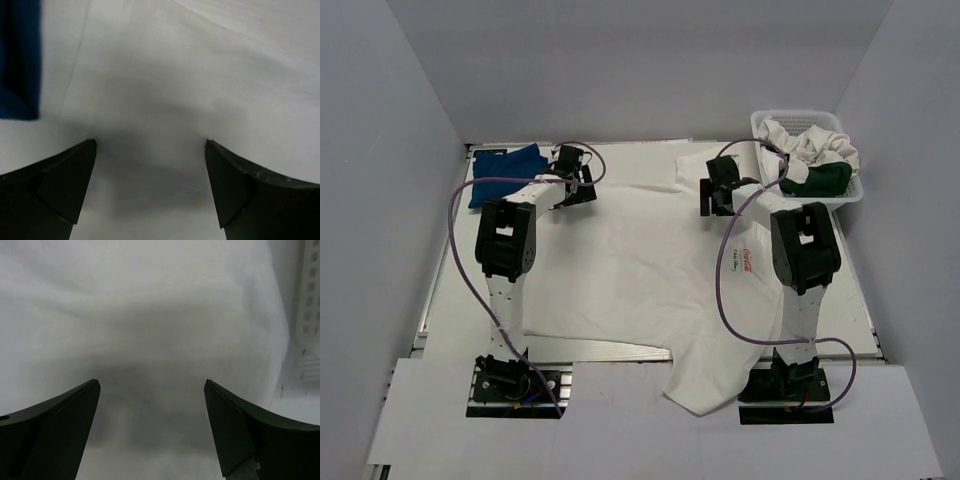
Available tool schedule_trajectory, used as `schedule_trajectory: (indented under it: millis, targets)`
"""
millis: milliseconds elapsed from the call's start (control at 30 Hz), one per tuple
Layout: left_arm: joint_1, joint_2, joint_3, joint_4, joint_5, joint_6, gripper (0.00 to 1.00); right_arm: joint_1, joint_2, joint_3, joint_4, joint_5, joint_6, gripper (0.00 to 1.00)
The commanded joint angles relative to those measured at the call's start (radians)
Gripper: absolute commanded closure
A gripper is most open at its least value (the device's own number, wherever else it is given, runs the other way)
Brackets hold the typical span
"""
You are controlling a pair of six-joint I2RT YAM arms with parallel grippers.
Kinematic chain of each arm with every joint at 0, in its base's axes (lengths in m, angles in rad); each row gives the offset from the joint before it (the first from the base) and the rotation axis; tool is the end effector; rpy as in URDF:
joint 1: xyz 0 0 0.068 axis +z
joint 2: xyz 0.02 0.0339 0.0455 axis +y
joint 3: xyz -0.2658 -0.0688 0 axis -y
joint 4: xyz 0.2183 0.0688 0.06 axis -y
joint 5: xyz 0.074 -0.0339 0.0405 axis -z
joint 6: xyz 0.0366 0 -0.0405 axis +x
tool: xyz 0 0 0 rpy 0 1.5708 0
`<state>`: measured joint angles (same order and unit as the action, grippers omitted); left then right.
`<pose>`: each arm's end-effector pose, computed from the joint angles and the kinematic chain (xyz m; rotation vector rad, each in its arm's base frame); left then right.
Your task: Fold and stack the t-shirts
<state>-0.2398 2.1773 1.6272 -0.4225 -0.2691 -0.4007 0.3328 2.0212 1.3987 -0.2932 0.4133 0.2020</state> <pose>0.4399 -0.0975 0.1786 -0.3039 2.4756 0.0783 0.3957 0.1212 0.1890 0.0137 2.4006 -0.2692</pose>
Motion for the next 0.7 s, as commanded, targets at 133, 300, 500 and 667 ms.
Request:
schedule_trajectory:
  millis: [133, 300, 500, 667]
  targets:
    - [0.020, 0.059, 0.135, -0.064, -0.018, 0.019, 0.00, -0.061, 0.174, 0.240, -0.032, -0.114, -0.087, 0.10]
    - [0.020, 0.091, 0.169, -0.093, -0.096, 0.010, 0.00, -0.089, 0.315, 0.411, -0.085, -0.283, -0.166, 0.10]
    - [0.040, 0.162, 0.304, -0.182, -0.136, -0.021, 0.00, -0.109, 0.450, 0.715, -0.156, -0.385, -0.196, 0.10]
    - [0.060, 0.200, 0.371, -0.173, -0.125, -0.009, 0.00, -0.118, 0.508, 0.821, -0.114, -0.461, -0.273, 0.10]
